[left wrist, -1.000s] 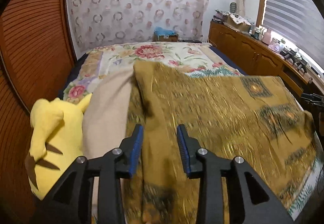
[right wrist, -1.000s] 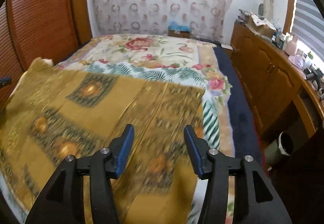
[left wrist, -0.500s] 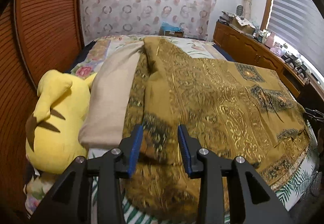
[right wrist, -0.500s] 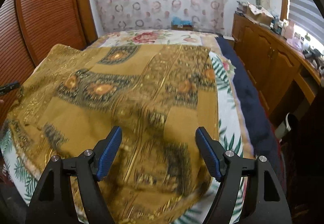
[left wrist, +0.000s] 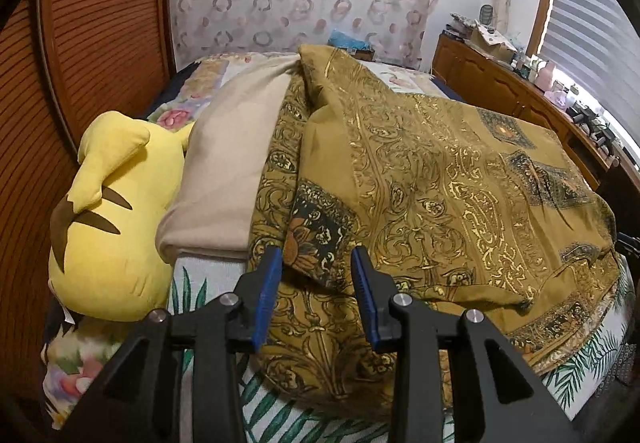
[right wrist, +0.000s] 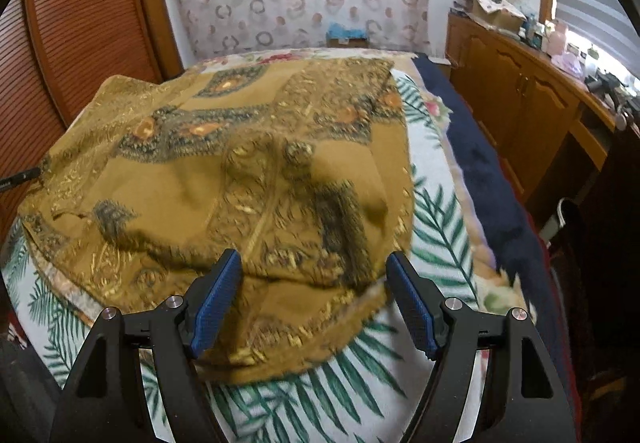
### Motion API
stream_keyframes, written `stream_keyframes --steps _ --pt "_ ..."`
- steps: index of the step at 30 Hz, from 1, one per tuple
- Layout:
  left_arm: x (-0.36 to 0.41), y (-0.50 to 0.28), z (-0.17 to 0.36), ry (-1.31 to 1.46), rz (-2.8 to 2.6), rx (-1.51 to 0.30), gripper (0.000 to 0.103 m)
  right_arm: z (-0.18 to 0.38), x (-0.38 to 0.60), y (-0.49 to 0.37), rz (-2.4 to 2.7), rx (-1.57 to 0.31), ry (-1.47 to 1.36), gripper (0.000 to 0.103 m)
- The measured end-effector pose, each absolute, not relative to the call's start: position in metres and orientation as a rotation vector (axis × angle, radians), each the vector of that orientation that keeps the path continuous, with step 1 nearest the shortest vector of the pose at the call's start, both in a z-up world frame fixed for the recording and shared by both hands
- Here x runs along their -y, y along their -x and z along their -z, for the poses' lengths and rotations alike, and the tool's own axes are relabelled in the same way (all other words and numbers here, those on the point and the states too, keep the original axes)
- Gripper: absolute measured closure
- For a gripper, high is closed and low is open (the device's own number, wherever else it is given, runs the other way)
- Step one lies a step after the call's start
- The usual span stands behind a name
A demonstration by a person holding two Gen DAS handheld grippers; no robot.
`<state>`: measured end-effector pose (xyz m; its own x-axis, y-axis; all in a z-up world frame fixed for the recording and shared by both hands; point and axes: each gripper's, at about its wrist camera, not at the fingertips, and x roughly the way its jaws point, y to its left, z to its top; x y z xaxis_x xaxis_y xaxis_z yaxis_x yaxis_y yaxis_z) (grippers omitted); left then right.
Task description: Fold small clothes
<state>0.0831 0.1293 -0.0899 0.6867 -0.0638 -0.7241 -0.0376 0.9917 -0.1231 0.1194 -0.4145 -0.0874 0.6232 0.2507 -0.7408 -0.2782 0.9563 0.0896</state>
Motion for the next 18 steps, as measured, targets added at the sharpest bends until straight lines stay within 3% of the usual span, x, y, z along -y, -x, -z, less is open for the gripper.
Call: stream_keyframes --steps 4,8,10,14,16,18 --pt "-0.13 -0.086 0.096 0.116 -0.019 -0.827 0.069 0.087 0.421 -0.116 -0.308 -0.846 0.015 0.027" --pt "-0.131 -0.087 0.095 0.118 0.001 -0.815 0.069 0.086 0.417 -0.122 -0.302 -0.84 0.038 0.039" --pt "-0.132 -0.088 0.094 0.114 0.016 -0.808 0.074 0.086 0.416 -0.129 -0.282 -0.846 0.052 0.047" --pt "-0.134 -0.095 0.093 0.112 0.024 -0.818 0.092 0.087 0.414 -0.138 -0.283 -0.854 0.059 0.08" --pt "-0.133 -0.094 0.092 0.107 0.035 -0.813 0.1 0.087 0.413 -0.139 -0.276 -0.847 0.075 0.083" --pt "-0.132 -0.093 0.088 0.105 0.051 -0.798 0.102 0.085 0.413 -0.14 -0.269 -0.844 0.077 0.094"
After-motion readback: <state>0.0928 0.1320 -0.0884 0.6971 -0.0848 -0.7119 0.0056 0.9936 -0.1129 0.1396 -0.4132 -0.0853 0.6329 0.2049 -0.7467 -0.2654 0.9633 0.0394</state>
